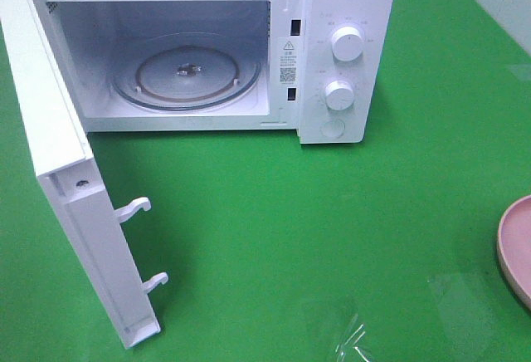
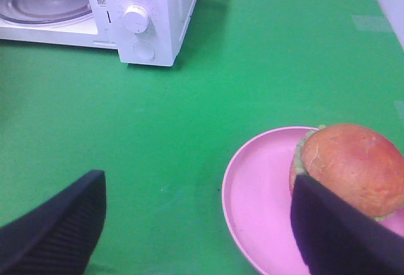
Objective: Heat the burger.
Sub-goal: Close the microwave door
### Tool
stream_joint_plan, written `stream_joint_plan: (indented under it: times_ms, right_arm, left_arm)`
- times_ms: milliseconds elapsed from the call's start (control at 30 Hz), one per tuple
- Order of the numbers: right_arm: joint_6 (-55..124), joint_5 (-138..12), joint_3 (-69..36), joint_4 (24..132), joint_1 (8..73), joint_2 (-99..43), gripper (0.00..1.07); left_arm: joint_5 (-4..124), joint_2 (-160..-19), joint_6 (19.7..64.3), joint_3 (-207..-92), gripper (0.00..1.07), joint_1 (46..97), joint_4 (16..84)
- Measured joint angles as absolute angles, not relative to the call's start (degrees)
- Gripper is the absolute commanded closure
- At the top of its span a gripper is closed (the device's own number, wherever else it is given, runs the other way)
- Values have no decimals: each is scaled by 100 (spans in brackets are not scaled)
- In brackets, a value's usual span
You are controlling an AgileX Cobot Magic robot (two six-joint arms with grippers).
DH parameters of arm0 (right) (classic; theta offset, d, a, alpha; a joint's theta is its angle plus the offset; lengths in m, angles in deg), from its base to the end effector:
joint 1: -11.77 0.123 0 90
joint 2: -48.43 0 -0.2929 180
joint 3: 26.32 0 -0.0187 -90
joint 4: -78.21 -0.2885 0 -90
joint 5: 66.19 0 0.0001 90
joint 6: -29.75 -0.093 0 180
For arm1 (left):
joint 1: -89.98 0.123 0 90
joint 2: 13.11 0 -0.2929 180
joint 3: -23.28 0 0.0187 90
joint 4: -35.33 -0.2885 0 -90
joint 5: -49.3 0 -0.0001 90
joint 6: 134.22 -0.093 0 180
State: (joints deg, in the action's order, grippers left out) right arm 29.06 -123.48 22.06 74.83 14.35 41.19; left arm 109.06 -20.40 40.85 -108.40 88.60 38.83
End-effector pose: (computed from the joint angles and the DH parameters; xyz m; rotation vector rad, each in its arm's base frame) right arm 0.0223 0.0056 0.3021 -0.0335 1.9706 0.1070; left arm 0.0208 -0.0054 0.2987 0.1134 2.0091 -0.0332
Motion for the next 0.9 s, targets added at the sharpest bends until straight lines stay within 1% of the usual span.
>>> stream_joint_plan:
  times_ms: [900]
  right_arm:
    - [2924,-12348,2206,7483,1429,4119,31]
  left_arm:
    - [10906,-2040,4085,-10840,7,8860,3883]
